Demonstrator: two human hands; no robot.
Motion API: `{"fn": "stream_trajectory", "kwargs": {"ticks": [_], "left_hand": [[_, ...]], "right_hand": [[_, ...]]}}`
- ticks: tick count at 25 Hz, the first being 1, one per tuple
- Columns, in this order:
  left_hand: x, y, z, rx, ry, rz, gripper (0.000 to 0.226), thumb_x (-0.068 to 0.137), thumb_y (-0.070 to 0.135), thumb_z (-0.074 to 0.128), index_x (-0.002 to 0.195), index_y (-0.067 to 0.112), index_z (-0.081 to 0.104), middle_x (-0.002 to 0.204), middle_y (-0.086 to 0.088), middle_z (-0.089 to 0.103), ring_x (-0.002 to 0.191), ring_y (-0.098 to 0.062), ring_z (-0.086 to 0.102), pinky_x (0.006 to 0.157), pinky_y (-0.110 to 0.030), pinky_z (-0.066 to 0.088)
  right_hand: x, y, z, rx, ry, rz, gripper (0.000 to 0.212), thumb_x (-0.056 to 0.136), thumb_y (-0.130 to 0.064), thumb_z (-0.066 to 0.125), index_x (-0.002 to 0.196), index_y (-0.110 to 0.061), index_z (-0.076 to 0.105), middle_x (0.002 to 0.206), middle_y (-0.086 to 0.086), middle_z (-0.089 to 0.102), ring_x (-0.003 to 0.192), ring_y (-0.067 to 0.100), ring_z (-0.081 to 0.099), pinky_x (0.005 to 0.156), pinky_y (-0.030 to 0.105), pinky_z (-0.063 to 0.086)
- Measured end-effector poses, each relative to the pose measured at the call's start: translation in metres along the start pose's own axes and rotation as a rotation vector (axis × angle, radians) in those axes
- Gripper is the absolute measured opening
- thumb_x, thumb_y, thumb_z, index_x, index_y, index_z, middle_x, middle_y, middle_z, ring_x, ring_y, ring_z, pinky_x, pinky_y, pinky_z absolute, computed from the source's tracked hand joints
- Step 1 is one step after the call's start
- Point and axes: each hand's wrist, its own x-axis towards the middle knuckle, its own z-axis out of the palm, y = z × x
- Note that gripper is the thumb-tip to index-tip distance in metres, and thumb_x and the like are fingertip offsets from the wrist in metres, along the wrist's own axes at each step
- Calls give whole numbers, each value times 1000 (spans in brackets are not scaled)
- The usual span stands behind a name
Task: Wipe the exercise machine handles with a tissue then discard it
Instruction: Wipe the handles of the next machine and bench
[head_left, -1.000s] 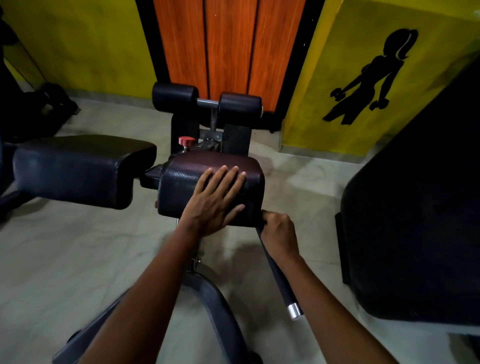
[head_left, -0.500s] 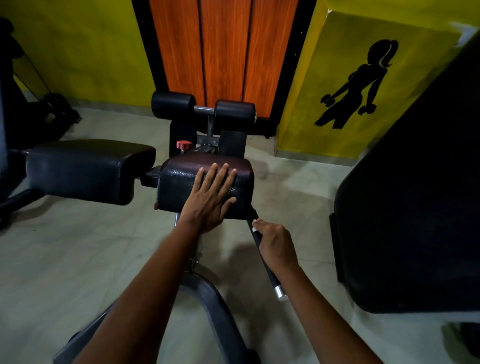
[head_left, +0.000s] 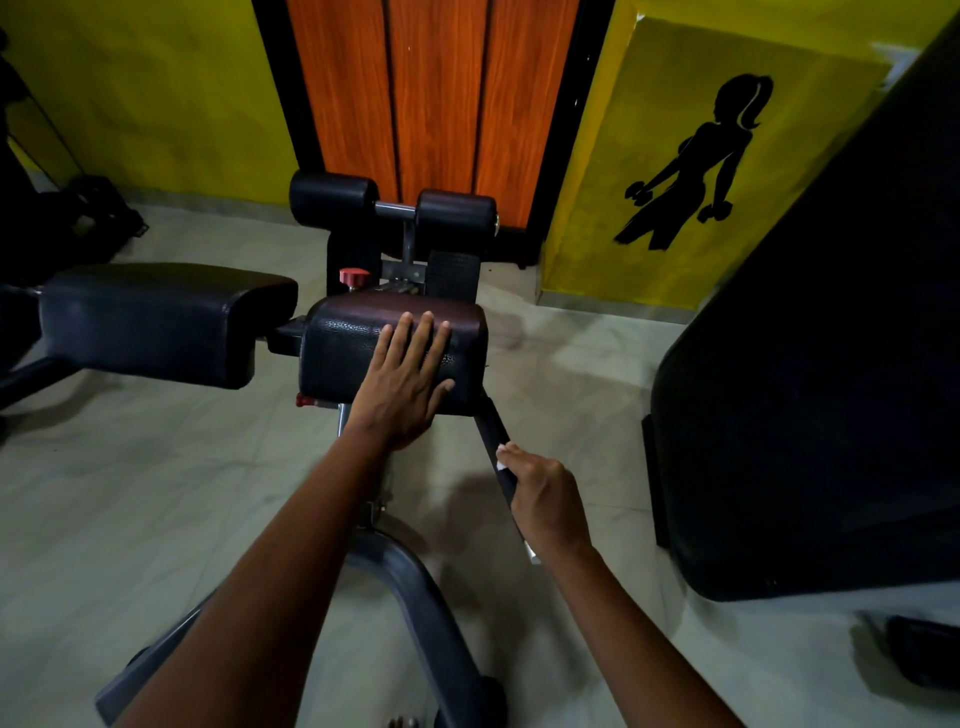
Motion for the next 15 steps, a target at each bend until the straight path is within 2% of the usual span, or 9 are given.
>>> {"fn": "stream_trajectory", "kwargs": {"ticks": [8, 11, 15], "left_hand": [[2, 6, -10, -9, -49, -23, 74, 90, 52, 1, 151, 10, 1, 158, -17, 6, 146, -36, 0, 116, -45, -3], [1, 9, -15, -24, -76, -25, 67, 98, 48, 14, 151, 10, -2, 159, -17, 2, 146, -36, -3, 117, -46, -3], [1, 13, -21, -48, -86, -22, 68, 100, 42, 30, 151, 8, 2, 158, -19, 5, 145, -39, 1, 118, -49, 3]], "right_hand": [[-34, 0, -14, -39, 27, -22, 41, 63, 9, 76, 102, -4, 72, 102, 12, 72, 94, 20, 70, 81, 27, 54], [-51, -2, -23, -84, -7, -33, 56, 48, 7, 85, 101, -6, 72, 102, 9, 73, 93, 17, 70, 82, 21, 51], [-72, -4, -36, -76, -21, -43, 56, 53, 13, 79, 105, -6, 71, 106, 9, 71, 98, 15, 68, 83, 23, 54]]}}
